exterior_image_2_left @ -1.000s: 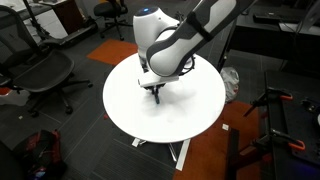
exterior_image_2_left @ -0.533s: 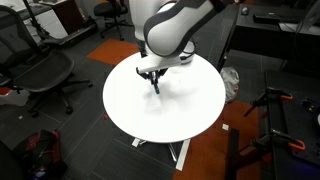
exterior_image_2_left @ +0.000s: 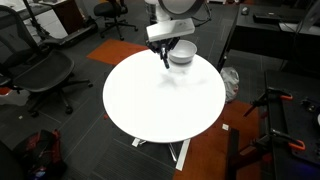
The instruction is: Pick up the marker and put it in the bowl
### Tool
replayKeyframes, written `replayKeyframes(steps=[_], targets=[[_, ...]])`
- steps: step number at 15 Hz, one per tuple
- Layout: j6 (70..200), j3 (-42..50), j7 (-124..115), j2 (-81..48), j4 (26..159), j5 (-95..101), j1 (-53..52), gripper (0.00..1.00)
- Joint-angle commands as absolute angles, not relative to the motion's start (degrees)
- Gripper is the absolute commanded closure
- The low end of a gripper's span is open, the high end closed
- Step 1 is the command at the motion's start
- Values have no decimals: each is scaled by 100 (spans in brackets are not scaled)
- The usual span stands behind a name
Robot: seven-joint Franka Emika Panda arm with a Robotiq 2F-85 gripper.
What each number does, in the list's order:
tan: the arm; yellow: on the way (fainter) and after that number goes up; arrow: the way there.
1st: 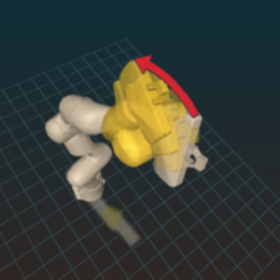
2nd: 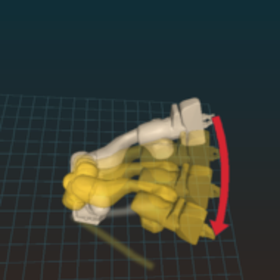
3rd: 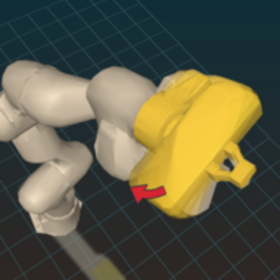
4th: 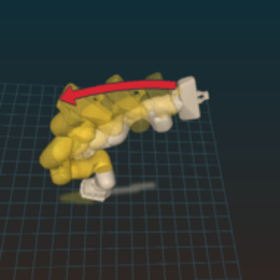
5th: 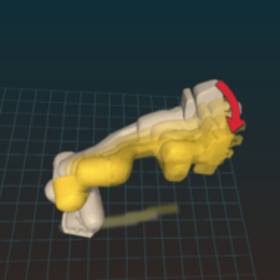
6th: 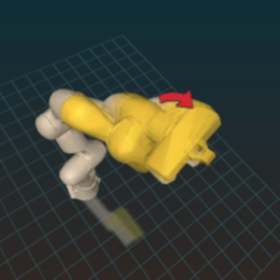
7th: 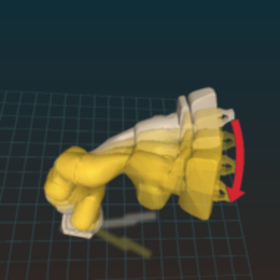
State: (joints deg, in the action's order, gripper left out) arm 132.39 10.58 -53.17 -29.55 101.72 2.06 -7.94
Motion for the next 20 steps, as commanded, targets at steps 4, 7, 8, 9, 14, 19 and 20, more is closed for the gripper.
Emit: replayKeyframes(steps=[4,7,8,9,14,19,20], targets=[[13055,1260,-5477,-2356,10506,554,-485,95],[13056,1311,-5468,-2352,10460,520,-295,95],[13073,1333,-5465,-2372,10445,509,-232,95],[13094,1342,-5436,-2384,10443,494,-167,95],[13196,1388,-5371,-2501,10402,400,179,95],[13337,1334,-5017,-2713,10307,337,493,95],[13368,1323,-4900,-2779,10291,335,541,95]])
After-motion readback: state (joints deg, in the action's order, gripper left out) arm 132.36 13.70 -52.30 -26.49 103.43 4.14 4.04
